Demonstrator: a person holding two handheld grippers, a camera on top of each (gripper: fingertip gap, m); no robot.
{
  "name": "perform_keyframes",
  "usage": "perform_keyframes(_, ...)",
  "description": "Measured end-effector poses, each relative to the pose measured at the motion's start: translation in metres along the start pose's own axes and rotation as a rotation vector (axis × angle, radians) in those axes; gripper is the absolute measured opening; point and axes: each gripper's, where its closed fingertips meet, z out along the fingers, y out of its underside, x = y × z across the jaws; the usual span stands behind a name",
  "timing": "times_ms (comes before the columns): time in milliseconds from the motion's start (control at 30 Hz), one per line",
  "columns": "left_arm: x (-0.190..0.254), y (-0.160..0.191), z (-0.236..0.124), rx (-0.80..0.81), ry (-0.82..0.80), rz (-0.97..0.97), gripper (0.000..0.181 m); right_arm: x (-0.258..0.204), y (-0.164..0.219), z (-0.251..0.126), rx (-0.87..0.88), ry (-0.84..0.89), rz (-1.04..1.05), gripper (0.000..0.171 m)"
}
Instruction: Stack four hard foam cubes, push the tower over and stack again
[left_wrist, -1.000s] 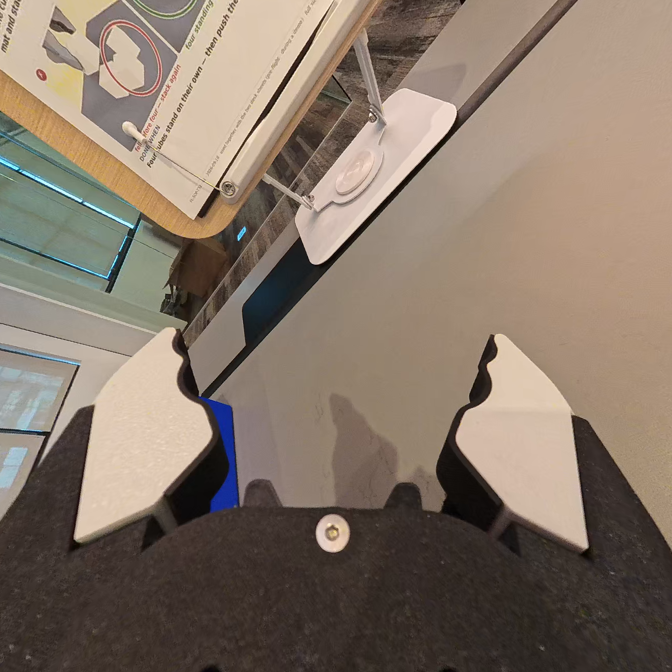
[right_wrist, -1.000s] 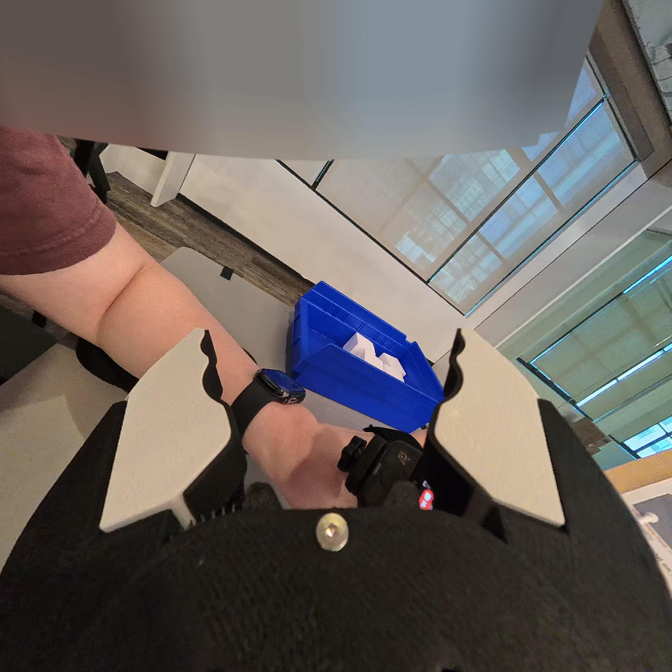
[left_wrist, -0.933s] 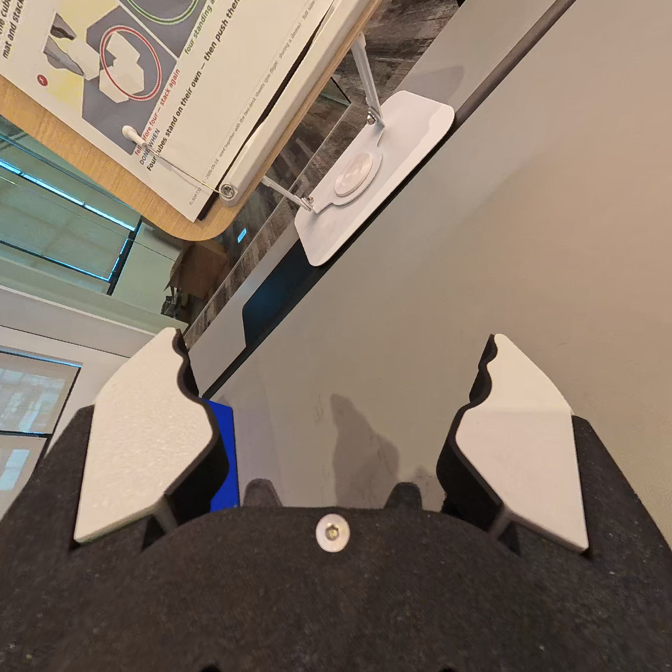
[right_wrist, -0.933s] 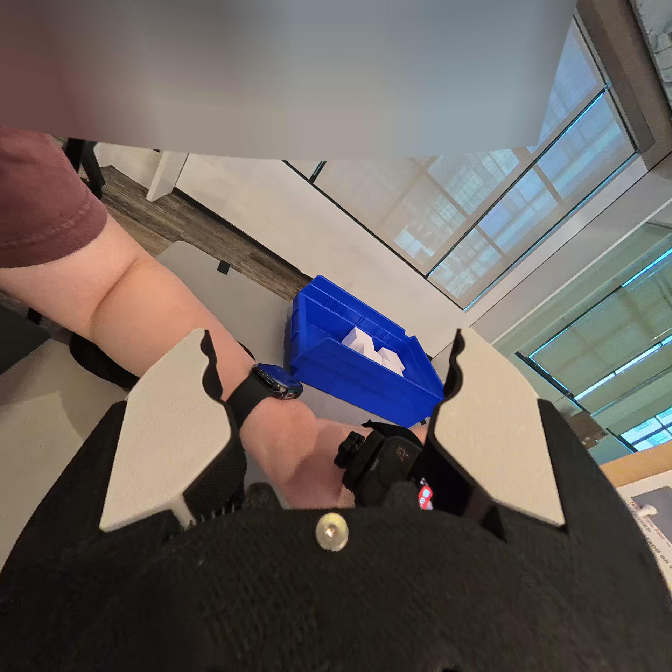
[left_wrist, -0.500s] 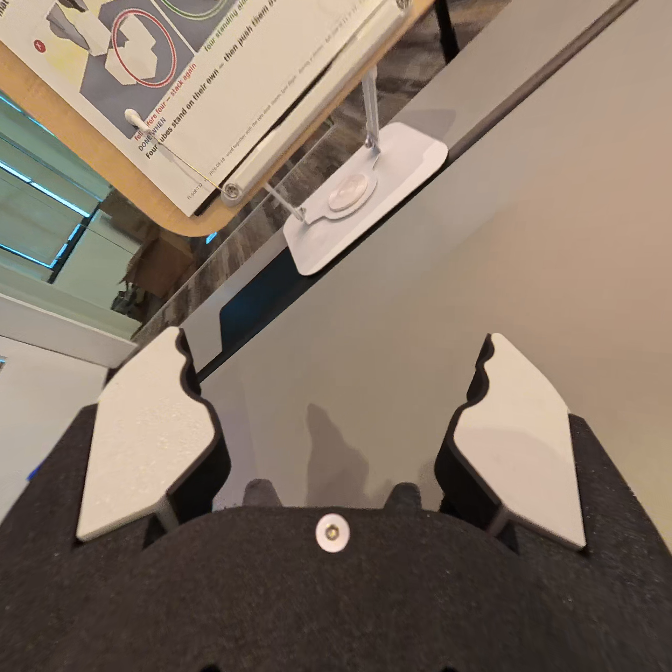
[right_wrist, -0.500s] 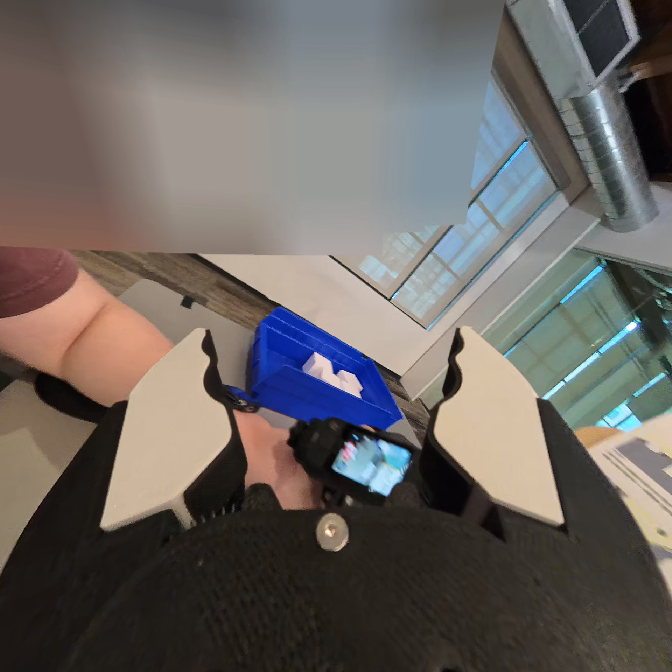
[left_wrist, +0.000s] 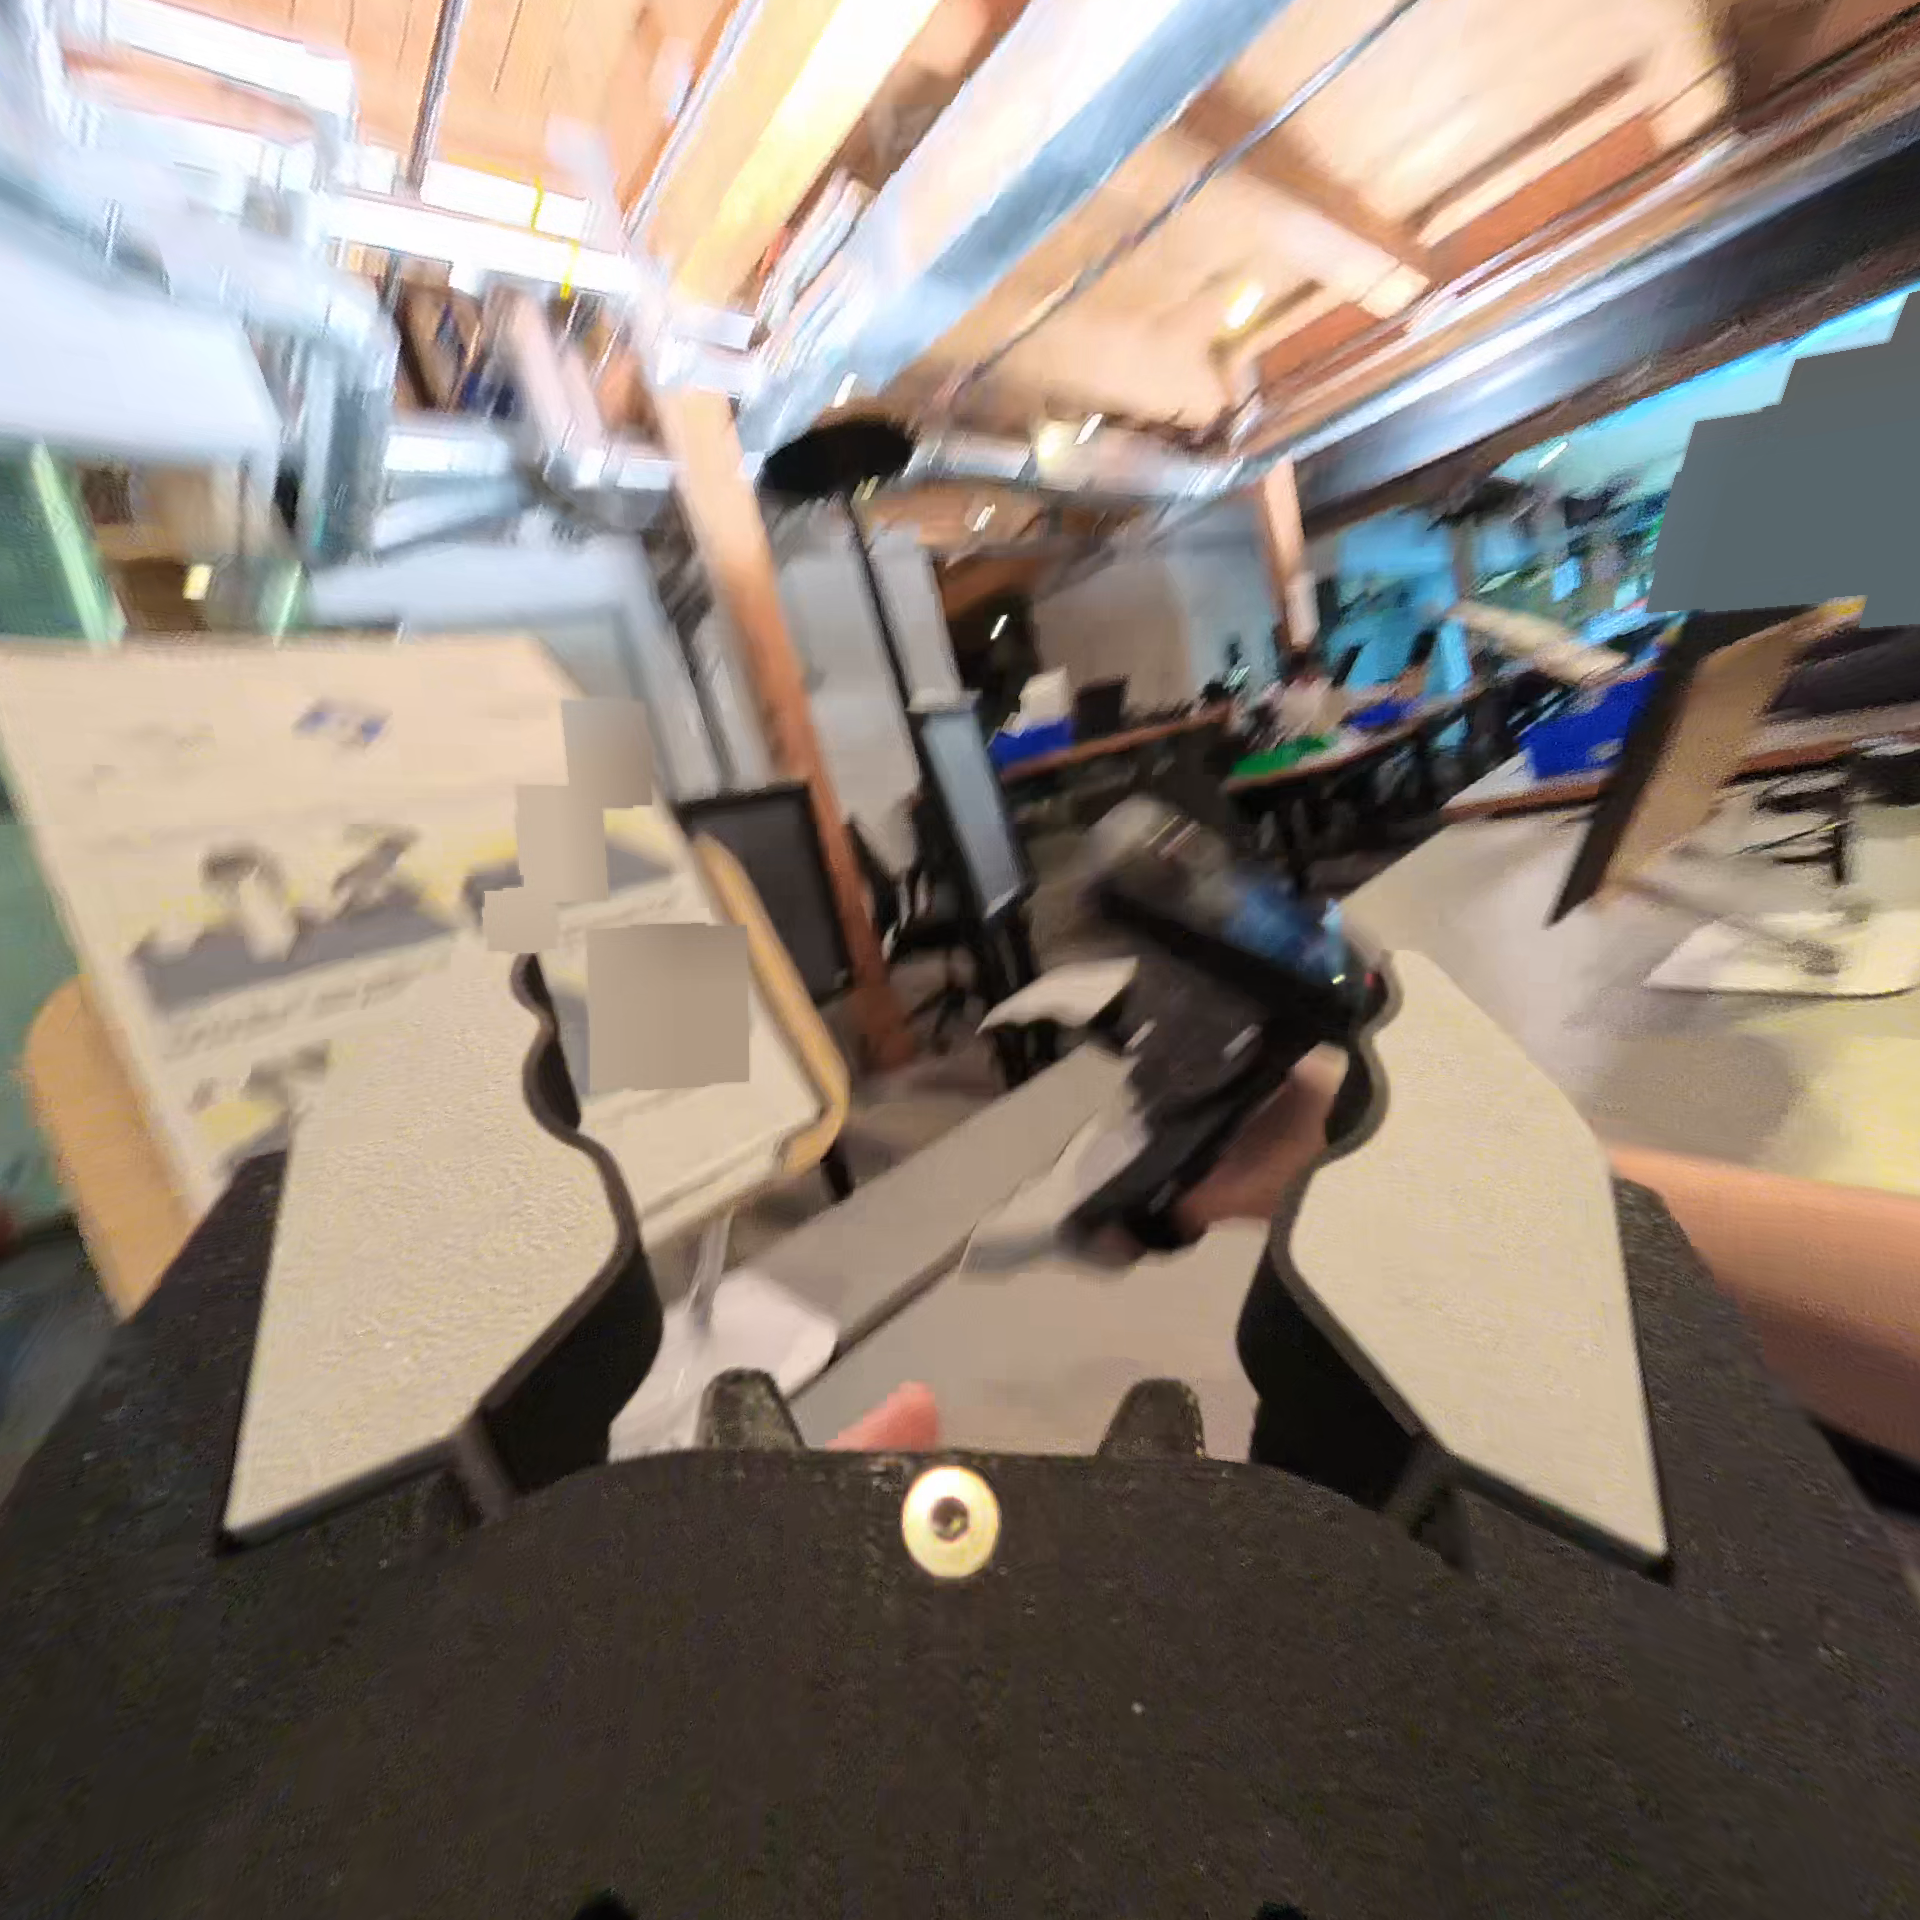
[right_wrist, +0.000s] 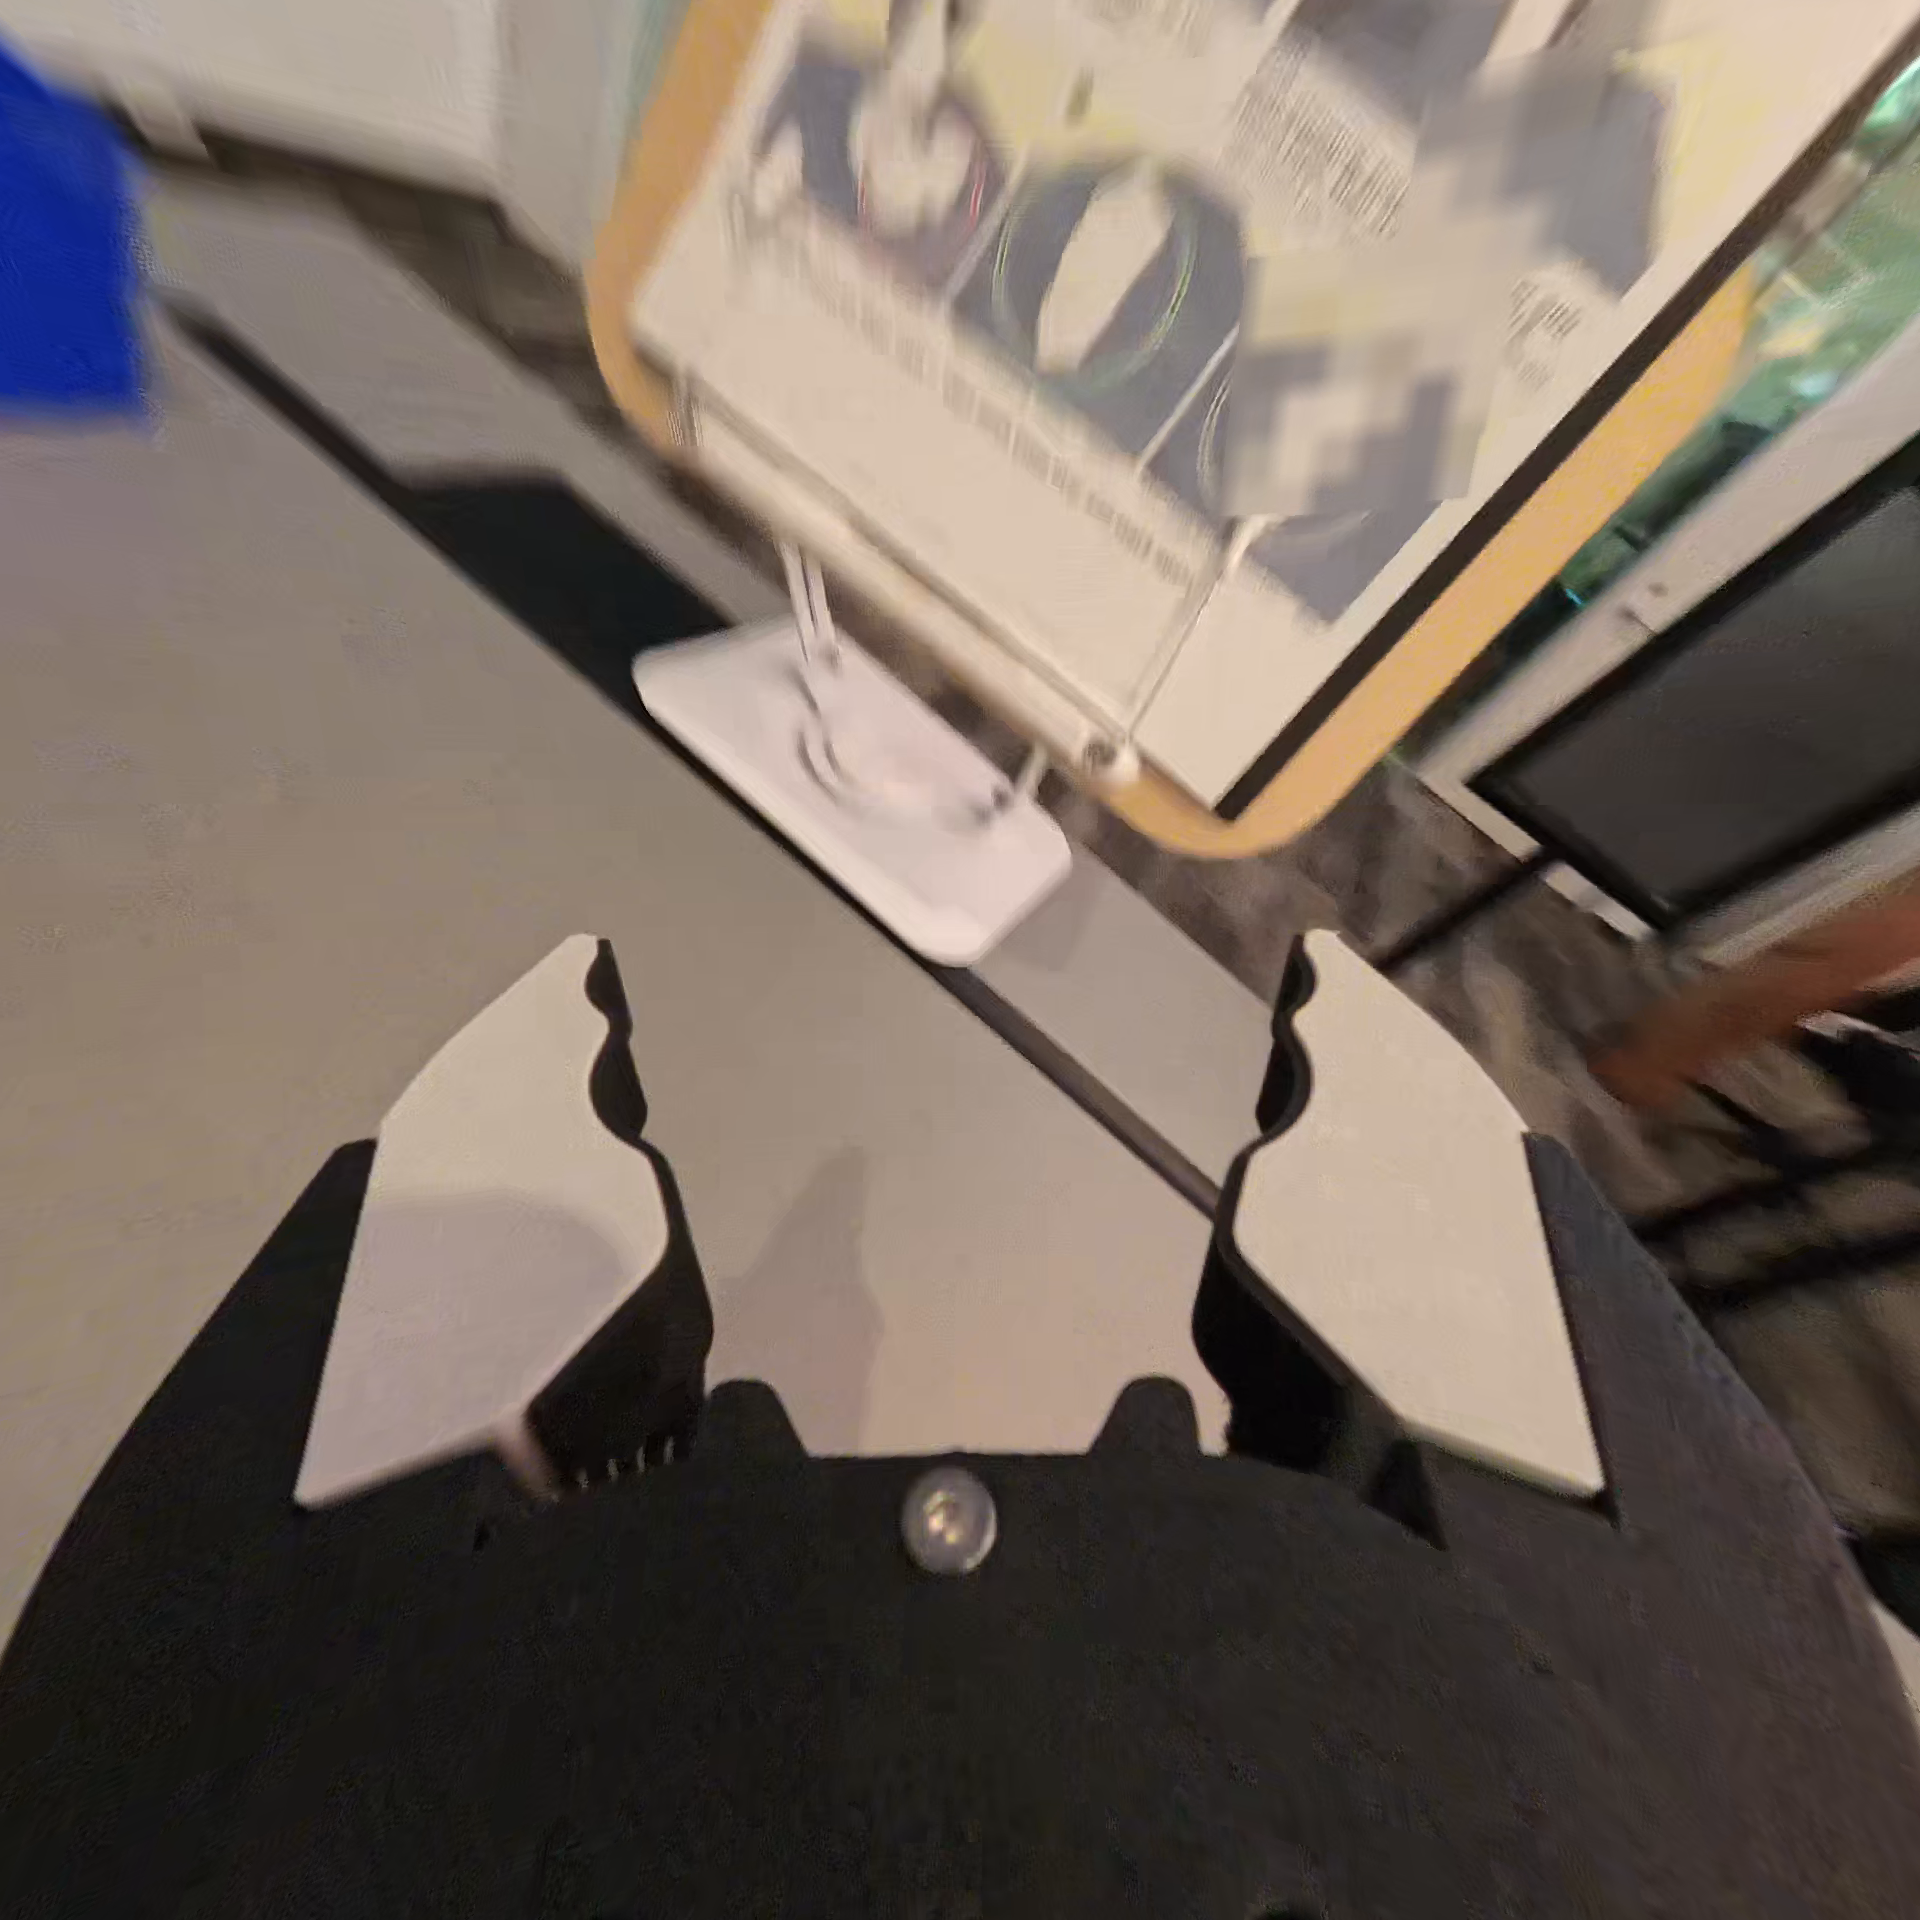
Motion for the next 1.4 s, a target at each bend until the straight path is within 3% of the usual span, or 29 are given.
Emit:
perform_keyframes(133,0.070,-0.041,-0.018,0.218,0.160,0.137,0.145,-0.029,0.010,0.010,-0.202,0.129,-0.298,0.119)
perform_keyframes(333,0.124,-0.059,-0.041,0.389,0.221,0.340,0.143,-0.075,0.001,0.005,-0.309,0.210,-0.530,0.116)
perform_keyframes(633,0.128,-0.049,-0.037,0.361,0.236,0.362,0.143,-0.103,0.002,0.002,-0.352,0.168,-0.559,0.116)
perform_keyframes(1233,0.129,-0.025,-0.024,0.246,0.244,0.370,0.142,-0.114,-0.004,0.001,-0.329,0.122,-0.551,0.116)
perform_keyframes(1400,0.131,-0.034,-0.028,0.285,0.239,0.367,0.141,-0.114,-0.001,0.001,-0.334,0.111,-0.543,0.116)
